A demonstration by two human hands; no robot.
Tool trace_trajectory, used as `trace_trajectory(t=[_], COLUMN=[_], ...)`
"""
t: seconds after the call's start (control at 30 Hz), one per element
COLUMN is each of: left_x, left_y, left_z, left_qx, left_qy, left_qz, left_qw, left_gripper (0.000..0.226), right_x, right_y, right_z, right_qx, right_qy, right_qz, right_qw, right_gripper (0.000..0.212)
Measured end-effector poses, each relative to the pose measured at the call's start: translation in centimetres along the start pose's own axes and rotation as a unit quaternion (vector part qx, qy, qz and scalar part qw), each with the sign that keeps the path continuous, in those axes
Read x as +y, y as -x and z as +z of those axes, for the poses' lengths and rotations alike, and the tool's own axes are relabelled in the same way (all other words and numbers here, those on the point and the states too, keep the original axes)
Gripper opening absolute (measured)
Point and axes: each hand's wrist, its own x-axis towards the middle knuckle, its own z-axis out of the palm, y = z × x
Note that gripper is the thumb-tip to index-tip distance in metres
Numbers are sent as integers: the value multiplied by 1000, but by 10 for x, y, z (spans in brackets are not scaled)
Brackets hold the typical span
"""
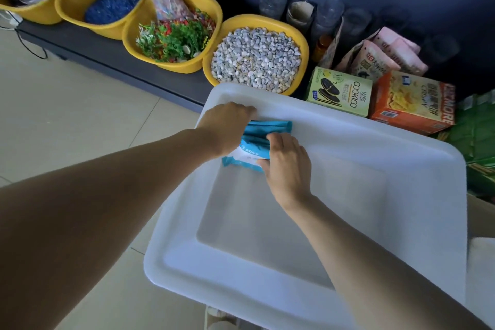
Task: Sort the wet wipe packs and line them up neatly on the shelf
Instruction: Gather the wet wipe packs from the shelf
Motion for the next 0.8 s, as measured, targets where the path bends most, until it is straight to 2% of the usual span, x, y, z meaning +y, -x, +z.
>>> trace_trajectory(t=[0.13, 0.23, 0.37, 0.53, 0.6, 0.8], left_x=[9, 14, 6, -9, -10, -3], left_y=[30, 43, 45, 40, 39, 33], left_z=[1, 13, 23, 27, 25, 32], left_qx=[95, 78, 94, 72, 84, 62], left_qy=[-140, -145, -193, -233, -258, -307], left_qz=[61, 40, 22, 28, 22, 21], left_qw=[984, 985, 976, 969, 962, 949], left_gripper=[52, 61, 69, 71, 72, 78], right_x=[7, 13, 14, 1, 0, 1], right_y=[6, 13, 15, 7, 8, 10], right_z=[-6, -15, -12, -3, -2, -13], right_qx=[-18, -85, -161, -138, -136, -157], right_qy=[10, -14, -75, -121, -124, -60], right_qz=[63, 129, 155, 180, 182, 175], right_qw=[998, 988, 972, 967, 966, 970], right_gripper=[71, 65, 59, 57, 57, 56])
